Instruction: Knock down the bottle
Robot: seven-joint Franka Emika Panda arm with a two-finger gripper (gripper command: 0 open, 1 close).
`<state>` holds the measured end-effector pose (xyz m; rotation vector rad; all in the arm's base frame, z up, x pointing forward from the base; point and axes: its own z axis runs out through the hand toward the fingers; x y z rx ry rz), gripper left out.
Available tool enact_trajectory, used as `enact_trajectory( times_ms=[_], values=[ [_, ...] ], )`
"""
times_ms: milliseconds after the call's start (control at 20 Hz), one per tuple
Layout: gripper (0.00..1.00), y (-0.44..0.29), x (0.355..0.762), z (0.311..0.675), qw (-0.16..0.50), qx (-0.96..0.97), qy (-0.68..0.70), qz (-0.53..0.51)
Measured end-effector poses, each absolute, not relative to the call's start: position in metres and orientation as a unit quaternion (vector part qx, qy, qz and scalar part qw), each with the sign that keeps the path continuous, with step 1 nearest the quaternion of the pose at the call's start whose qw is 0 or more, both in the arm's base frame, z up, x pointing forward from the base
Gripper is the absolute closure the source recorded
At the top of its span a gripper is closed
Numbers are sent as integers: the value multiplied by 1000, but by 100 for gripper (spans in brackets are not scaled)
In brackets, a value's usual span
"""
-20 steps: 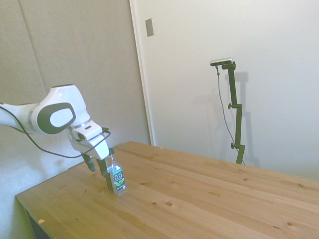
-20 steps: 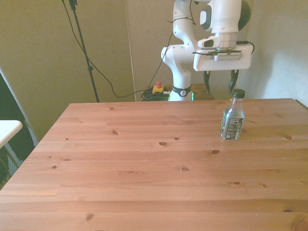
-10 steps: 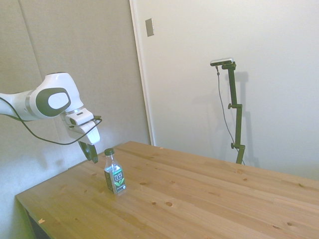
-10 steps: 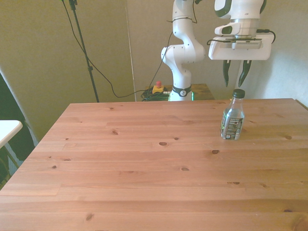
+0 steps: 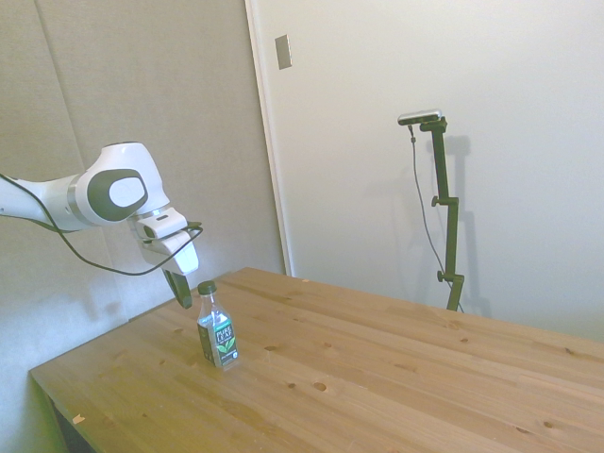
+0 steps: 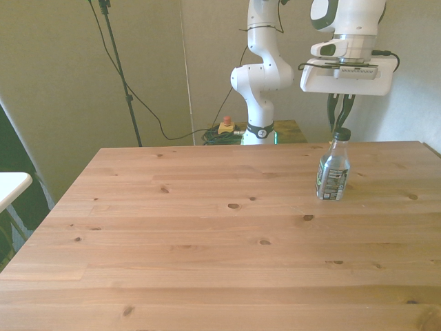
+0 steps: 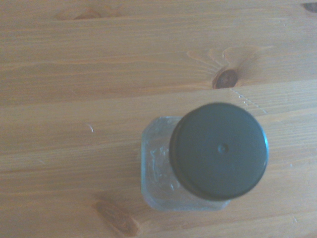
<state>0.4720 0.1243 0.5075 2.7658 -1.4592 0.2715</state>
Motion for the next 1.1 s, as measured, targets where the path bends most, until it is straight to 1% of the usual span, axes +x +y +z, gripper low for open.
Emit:
enact_trajectory(
  times_ms=[300, 700, 1100],
  values=[
    [100, 118, 504, 514, -1, 870, -483, 95],
    [100, 116, 567, 505, 1, 856, -506, 107],
    [100, 111, 620, 494, -39, 844, -512, 157]
  ],
)
